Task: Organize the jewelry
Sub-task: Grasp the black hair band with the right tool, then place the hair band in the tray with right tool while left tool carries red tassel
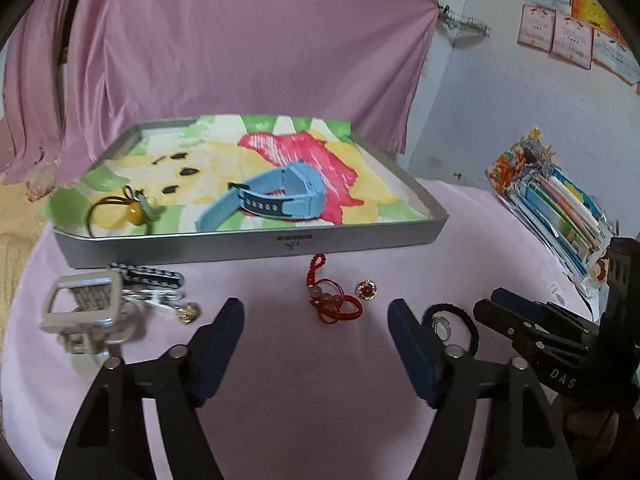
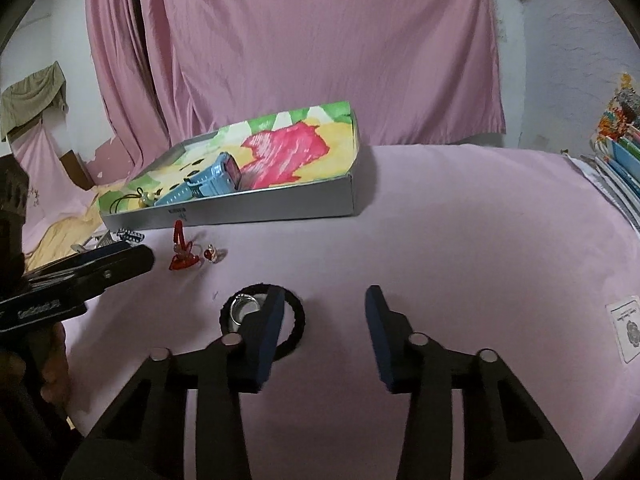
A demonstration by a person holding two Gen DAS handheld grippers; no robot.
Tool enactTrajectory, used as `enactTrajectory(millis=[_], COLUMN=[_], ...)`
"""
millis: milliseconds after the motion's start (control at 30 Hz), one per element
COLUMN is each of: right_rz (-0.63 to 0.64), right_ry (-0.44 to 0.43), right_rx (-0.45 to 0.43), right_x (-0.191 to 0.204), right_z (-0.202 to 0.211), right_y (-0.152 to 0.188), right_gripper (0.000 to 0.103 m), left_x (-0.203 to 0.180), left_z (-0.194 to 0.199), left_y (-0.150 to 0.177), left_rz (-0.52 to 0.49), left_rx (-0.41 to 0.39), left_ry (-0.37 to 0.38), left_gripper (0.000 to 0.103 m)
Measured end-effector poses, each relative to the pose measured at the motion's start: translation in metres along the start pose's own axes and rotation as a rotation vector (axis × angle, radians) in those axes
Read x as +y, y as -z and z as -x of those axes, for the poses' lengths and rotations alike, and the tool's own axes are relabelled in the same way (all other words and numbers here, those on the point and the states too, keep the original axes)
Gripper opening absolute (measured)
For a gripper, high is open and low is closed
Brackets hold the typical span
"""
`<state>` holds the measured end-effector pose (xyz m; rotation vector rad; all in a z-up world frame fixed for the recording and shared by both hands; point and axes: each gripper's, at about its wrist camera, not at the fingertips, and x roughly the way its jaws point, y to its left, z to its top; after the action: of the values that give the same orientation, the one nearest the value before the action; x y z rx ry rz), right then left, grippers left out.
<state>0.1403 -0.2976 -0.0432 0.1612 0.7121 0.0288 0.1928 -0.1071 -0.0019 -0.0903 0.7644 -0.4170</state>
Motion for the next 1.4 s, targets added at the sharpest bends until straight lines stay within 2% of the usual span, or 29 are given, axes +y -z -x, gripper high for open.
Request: enactTrajectory(millis=[300, 500, 600, 667, 867, 900, 933, 1067, 1100, 1233, 1400], right_rz=[0.021, 0.047, 0.073, 0.087, 0.151, 0.150, 0.146, 0.113, 0.095, 0.029, 0.018], right_ry=[-0.023, -0.016, 0.000, 0.005, 0.031, 0.027, 0.022, -0.006, -0.023, -0.061, -0.075], right_rx=[0.062, 0.085, 0.098, 0.106, 0.123, 0.122, 0.122, 0.114, 0.108, 0.047, -0.013], right_x=[0.005, 0.010, 0.016, 0.018, 0.029, 0.029, 0.028, 0.022, 0.020, 0.012, 0.013], right_z=[-0.010, -0.012, -0.015, -0.016, -0.022, -0.023, -0.023, -0.023, -0.022, -0.013, -0.004], right_y=[-0.001, -0.004, -0.007, -0.008, -0.014, -0.015, -0.015, -0.016, -0.015, -0.016, -0.022], right_gripper=[0.028, 0.028, 0.021, 0.021, 0.015, 0.009, 0.006, 0.005, 0.005, 0.005, 0.005], left_x=[-0.002, 0.000, 0.001, 0.001, 0.000, 0.000, 0.001, 0.004, 0.004, 0.004, 0.005], left_z=[-0.019, -0.026, -0.028, -0.030, -0.035, -0.036, -0.036, -0.035, -0.033, -0.027, -0.017], left_y=[-0.006, -0.009, -0.012, -0.013, -0.017, -0.017, -0.017, -0.016, -0.016, -0.016, -0.015], left_rz=[0.020, 0.056, 0.065, 0.069, 0.061, 0.062, 0.065, 0.077, 0.080, 0.078, 0.078], left_rx=[0.077, 0.104, 0.111, 0.113, 0.121, 0.125, 0.126, 0.123, 0.115, 0.094, 0.060], left_ry=[0.017, 0.028, 0.021, 0.012, -0.019, -0.014, -0.001, 0.023, 0.033, 0.050, 0.075], left_gripper=[0.053, 0.052, 0.046, 0.043, 0.025, 0.017, 0.014, 0.012, 0.007, 0.007, 0.006])
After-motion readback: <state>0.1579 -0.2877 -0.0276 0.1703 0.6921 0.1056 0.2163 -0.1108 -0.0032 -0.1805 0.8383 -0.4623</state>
